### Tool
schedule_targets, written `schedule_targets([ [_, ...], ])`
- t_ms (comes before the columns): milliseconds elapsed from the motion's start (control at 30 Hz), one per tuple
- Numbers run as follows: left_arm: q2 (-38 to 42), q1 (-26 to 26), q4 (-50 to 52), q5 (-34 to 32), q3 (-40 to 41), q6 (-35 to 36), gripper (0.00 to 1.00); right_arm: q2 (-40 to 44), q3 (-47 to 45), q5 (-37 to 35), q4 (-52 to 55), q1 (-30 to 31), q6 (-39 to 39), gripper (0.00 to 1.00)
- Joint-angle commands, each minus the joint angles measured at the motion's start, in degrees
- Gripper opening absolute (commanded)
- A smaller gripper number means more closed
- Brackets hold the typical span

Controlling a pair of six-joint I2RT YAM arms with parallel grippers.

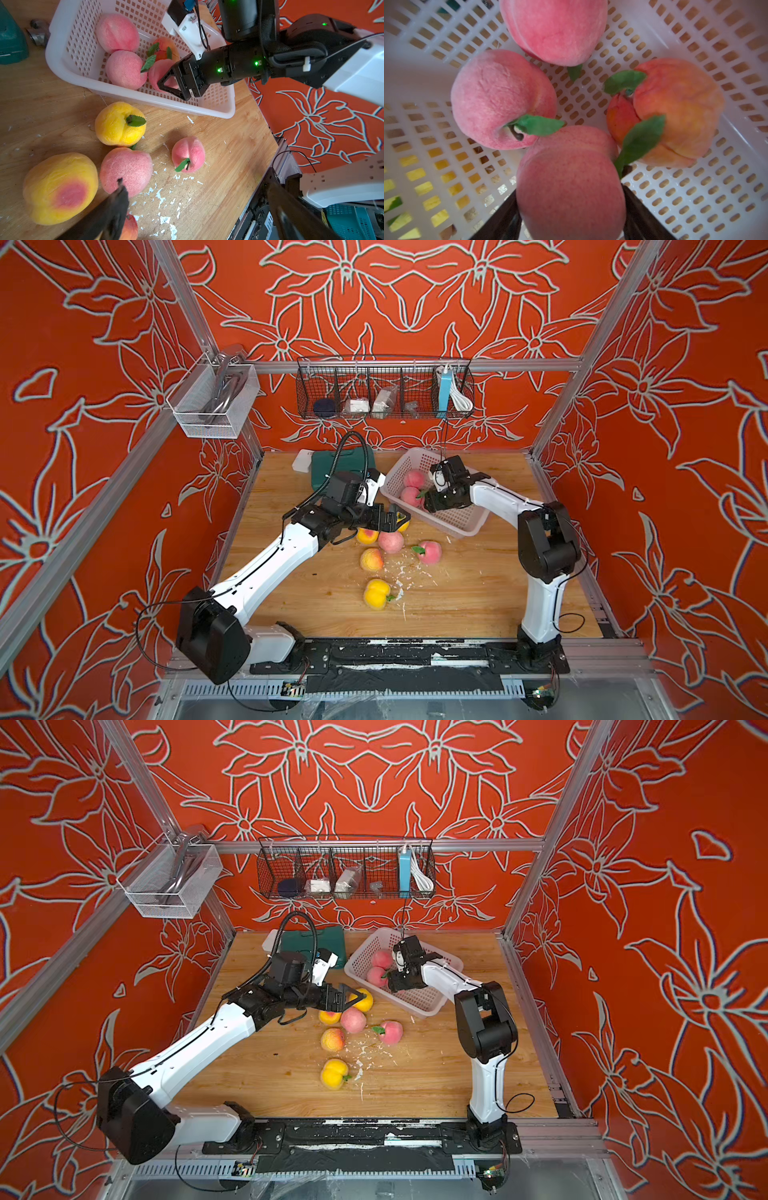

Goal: Put the peaches into the basket
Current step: Place the peach in the basket.

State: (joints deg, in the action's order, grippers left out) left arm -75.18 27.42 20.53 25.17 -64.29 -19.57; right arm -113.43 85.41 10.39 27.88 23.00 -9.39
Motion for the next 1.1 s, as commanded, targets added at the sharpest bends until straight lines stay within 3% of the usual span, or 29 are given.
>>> schedule_targets([
  [0,1.4,-0.3,0.2,-0.4,-0.8,-0.2,0.99,-1.0,0.4,-0.8,-0.3,-0.3,-0.2,0.74],
  [767,5.9,-0.3,2.3,-2.5,1.8,-0.4,0.99,2.5,0.2,-0.8,0.7,-0.2,-0.8,0.81],
  [1067,9.1,-0.2,3.4,-2.5,4.3,-1.3,0.99,8.9,-0.6,-1.6,3.0,0.7,-0.4,0.81],
])
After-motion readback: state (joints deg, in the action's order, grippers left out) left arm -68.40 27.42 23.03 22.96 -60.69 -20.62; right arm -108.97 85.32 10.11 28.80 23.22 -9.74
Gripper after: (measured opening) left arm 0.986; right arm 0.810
